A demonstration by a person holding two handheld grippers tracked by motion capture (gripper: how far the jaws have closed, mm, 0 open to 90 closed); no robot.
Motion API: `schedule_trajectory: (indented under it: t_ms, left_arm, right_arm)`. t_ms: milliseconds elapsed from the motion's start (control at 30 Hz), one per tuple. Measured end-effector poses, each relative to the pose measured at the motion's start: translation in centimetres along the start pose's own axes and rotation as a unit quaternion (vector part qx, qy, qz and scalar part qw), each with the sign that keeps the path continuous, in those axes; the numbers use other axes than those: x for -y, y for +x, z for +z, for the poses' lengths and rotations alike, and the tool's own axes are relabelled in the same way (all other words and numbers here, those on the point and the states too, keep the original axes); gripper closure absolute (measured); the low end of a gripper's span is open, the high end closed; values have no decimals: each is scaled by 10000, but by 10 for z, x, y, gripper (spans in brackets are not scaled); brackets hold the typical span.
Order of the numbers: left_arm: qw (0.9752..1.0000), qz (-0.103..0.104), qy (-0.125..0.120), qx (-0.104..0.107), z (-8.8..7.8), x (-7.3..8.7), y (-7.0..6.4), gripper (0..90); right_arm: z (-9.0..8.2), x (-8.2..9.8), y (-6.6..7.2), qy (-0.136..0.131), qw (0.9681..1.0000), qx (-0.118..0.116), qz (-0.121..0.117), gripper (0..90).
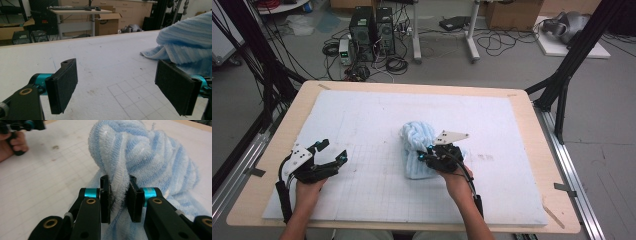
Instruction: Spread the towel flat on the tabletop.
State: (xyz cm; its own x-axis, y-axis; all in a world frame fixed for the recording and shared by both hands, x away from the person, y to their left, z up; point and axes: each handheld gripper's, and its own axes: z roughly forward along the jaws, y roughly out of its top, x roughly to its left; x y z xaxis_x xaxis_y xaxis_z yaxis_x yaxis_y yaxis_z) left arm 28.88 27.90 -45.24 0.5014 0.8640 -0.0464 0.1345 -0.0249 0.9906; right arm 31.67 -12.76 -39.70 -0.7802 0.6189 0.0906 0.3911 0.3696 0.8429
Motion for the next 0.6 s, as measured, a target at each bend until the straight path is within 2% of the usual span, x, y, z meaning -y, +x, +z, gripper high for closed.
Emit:
schedule_trajectory:
  t_ms: [200, 233, 267, 400, 500, 600]
  left_arm:
    - [10000, -6, -9, 11, 0, 0, 0, 188]
    - [10000, 7, 0, 12, 0, 0, 0, 189]
    - [10000, 8, -4, 7, 0, 0, 0, 189]
    - [10000, 21, 7, 6, 0, 0, 0, 189]
    - [10000, 19, 9, 0, 0, 0, 0, 189]
    - [10000, 20, 10, 1, 0, 0, 0, 190]
  right_arm:
    - [-7, -3, 18, -243, 9987, -446, -4, 758]
    - [-11, -5, 22, -313, 9976, -620, 44, 754]
    - [-11, -5, 22, -313, 9976, -620, 44, 754]
    - [-22, -10, 22, -576, 9935, -944, 262, 751]
    - [-28, -14, 17, -614, 9943, -823, 273, 749]
    - [-24, -14, 2, -484, 9962, -575, 432, 737]
